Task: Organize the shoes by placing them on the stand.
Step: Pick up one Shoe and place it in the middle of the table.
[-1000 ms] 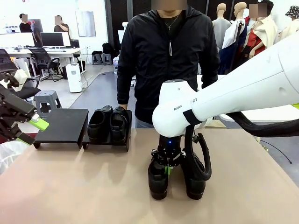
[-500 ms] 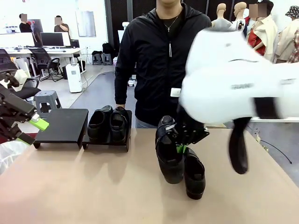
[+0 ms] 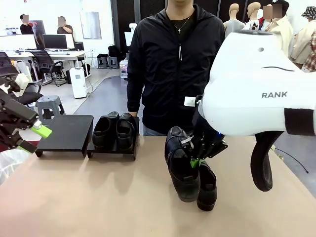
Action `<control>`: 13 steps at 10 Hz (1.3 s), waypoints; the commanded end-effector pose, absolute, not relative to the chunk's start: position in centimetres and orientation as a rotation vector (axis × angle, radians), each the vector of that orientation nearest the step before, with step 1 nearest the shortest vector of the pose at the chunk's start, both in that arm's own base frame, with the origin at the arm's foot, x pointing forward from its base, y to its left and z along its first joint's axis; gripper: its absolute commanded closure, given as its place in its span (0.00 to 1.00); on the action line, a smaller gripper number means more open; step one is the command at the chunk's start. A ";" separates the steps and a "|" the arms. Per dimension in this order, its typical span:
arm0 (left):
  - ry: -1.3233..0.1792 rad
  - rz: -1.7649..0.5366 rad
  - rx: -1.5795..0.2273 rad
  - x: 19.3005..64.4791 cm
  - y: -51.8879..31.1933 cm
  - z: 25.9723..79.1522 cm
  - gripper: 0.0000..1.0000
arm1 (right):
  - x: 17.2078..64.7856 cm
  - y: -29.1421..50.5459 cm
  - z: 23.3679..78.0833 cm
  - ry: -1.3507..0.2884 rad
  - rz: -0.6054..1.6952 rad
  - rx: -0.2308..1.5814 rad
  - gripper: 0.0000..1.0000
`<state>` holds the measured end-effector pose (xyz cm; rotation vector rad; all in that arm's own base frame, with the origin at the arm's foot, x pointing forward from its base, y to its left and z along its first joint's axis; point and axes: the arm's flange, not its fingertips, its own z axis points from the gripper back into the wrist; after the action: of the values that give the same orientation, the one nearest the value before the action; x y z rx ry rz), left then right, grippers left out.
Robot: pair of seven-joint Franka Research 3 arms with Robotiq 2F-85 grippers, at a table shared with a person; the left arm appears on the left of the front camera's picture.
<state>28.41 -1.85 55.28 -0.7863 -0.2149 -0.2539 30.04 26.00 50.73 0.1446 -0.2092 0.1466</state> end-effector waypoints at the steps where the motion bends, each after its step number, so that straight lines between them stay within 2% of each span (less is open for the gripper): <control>1: -0.222 -0.277 -0.809 28.4 -1.6 55.3 0.00 | 27.7 27.6 51.9 -0.225 0.159 0.195 1.00; 2: -0.222 -0.277 -0.809 28.4 -1.6 55.3 0.00 | 25.9 29.9 51.4 -0.201 0.106 0.159 1.00; 4: -0.222 -0.277 -0.809 28.4 -1.6 55.3 0.00 | 23.9 35.9 48.4 -0.142 0.101 0.197 1.00; 5: -0.222 -0.277 -0.809 28.4 -1.6 55.3 0.00 | 24.0 39.0 46.1 -0.074 0.086 0.282 1.00; 7: -0.222 -0.277 -0.809 28.4 -1.6 55.3 0.00 | 25.6 43.2 42.4 -0.036 -0.030 0.313 1.00; 10: -0.222 -0.277 -0.809 28.4 -1.6 55.3 0.00 | 29.2 45.9 40.4 0.010 -0.036 0.402 1.00; 11: -0.222 -0.277 -0.809 28.4 -1.6 55.3 0.00 | 30.9 46.1 39.5 -0.019 -0.075 0.386 1.00; 13: -0.222 -0.277 -0.809 28.4 -1.6 55.3 0.00 | 32.7 46.2 37.9 0.034 -0.011 0.364 1.00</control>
<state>28.38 -1.85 55.30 -0.7863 -0.2136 -0.2550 32.45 44.88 37.81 0.3750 0.0367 -0.0483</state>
